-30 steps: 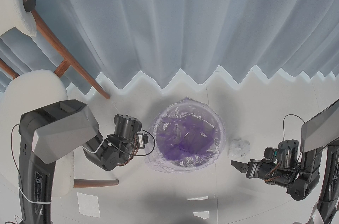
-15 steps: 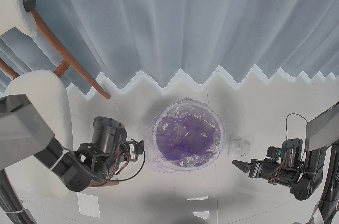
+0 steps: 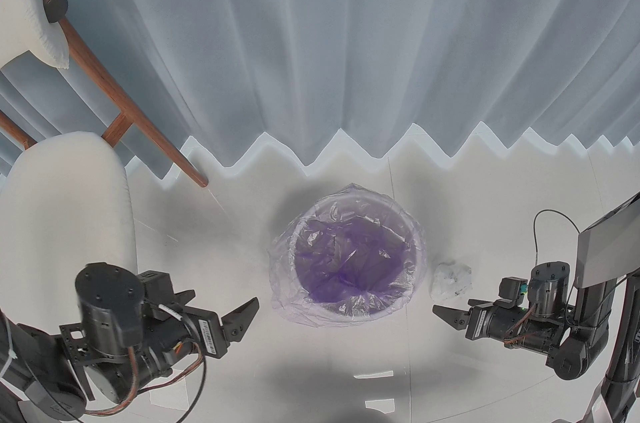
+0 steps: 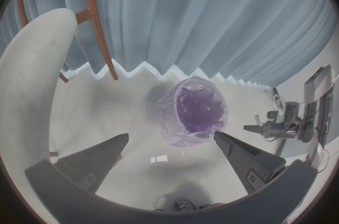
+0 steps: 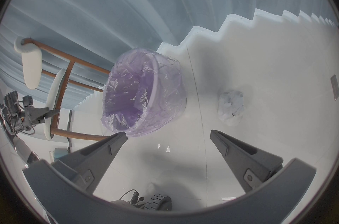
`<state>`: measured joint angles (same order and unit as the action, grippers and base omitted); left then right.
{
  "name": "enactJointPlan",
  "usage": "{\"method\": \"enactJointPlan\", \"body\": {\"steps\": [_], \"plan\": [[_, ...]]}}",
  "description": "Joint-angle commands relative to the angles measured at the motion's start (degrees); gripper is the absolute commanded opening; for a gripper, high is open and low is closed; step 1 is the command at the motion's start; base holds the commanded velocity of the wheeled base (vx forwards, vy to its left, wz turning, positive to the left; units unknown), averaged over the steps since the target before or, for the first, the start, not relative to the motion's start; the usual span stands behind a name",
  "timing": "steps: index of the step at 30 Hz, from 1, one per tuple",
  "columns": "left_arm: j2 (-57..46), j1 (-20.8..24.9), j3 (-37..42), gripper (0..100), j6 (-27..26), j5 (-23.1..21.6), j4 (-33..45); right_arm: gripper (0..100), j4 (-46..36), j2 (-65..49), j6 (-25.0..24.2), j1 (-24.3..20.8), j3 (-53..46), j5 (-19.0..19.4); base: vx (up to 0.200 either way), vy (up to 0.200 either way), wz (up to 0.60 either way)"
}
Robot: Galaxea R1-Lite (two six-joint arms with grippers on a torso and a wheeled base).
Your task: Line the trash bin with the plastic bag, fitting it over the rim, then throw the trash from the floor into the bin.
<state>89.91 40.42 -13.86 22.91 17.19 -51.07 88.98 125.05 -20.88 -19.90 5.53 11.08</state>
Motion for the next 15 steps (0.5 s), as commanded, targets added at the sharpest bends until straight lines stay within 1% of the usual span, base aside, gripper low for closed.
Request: {"method": "enactJointPlan", "body": {"steps": [1,4,9,11,12,15], "plan": [[-5.53,-0.87,3.4,100,0.65,-1.1,-0.61,100,0.85,0.37,0.23,-0.94,0.62,-0.01,-0.2,-0.2,0.0],[-5.79,-0.96,4.1,100,0.56,-1.02,-0.61,100,0.93,3.71,0.67,-1.2,2.02,-0.09,-0.2,-0.2,0.0],[-6.23,-0.87,4.1,100,0.38,-0.93,-0.61,100,0.93,7.14,1.81,-1.11,8.18,-0.36,-0.2,-0.2,0.0],[-6.15,-0.79,4.19,100,0.47,-0.84,-0.61,100,0.93,7.75,2.07,-1.11,9.58,-0.36,-0.2,0.0,0.0],[-6.15,-0.52,4.02,100,0.56,-0.84,-0.61,100,0.93,8.81,2.95,-1.2,11.96,-0.36,-0.2,0.0,0.0],[-6.23,-0.17,3.49,100,1.44,-1.19,-0.7,100,0.93,10.92,4.62,-1.37,16.35,-0.36,0.0,0.0,0.0]]}}
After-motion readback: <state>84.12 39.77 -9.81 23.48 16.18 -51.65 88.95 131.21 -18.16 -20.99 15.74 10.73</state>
